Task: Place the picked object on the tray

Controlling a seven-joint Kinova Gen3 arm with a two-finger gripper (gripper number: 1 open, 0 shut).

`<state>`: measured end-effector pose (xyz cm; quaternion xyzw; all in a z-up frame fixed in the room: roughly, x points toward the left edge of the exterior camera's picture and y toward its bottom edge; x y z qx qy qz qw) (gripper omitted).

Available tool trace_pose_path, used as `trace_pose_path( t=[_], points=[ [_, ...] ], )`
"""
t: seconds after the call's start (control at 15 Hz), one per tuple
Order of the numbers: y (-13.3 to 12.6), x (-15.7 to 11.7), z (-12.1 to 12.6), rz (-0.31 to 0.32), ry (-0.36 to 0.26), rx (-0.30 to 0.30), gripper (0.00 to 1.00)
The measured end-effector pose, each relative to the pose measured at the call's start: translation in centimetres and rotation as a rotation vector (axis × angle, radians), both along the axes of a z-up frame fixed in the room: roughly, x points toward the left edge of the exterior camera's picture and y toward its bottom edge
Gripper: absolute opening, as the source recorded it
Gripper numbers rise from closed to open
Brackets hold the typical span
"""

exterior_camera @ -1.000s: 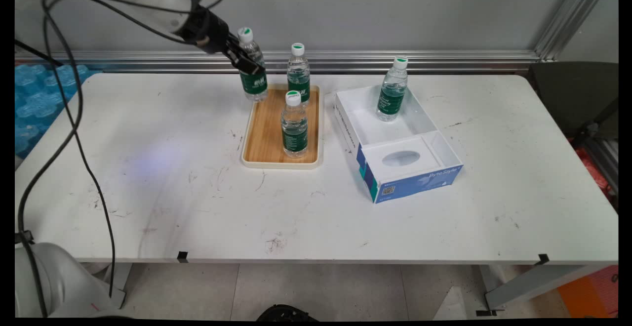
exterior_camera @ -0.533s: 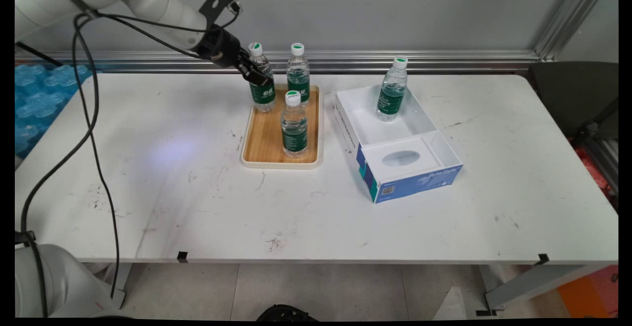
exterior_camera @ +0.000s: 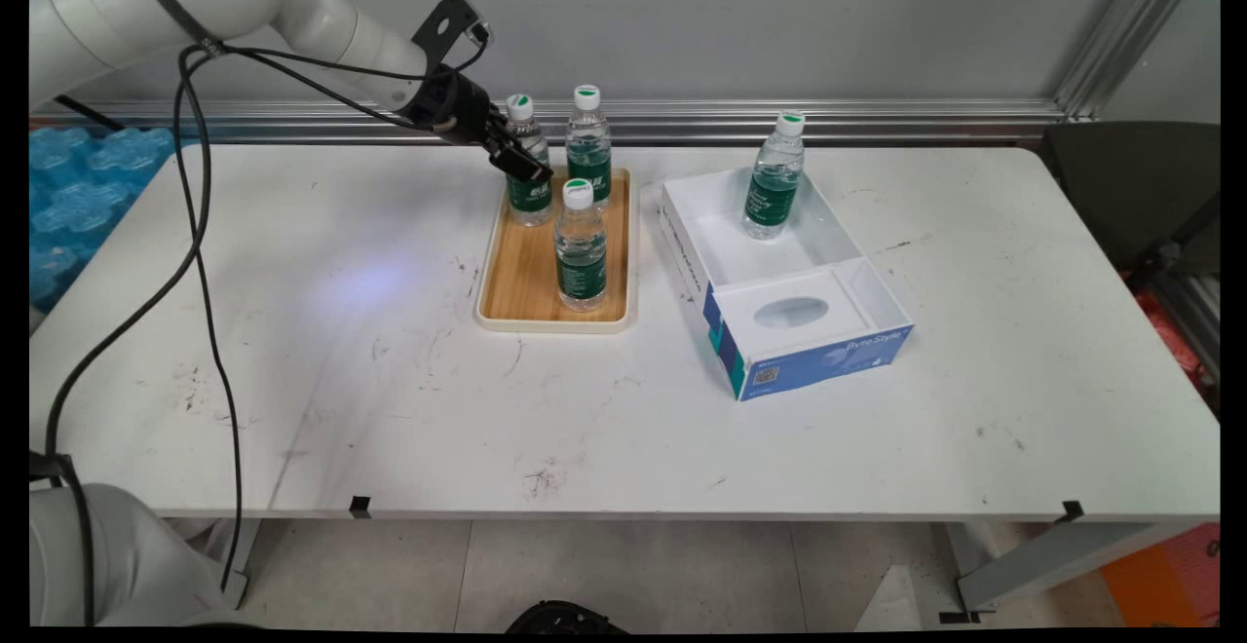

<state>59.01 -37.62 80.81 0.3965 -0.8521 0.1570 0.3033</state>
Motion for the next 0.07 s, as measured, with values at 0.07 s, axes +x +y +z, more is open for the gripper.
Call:
trace_pose_path(
  t=[0.07],
  points=[
    [-0.09,0.01,-0.10,-0.005,0.000,-0.003,1.00]
  ],
)
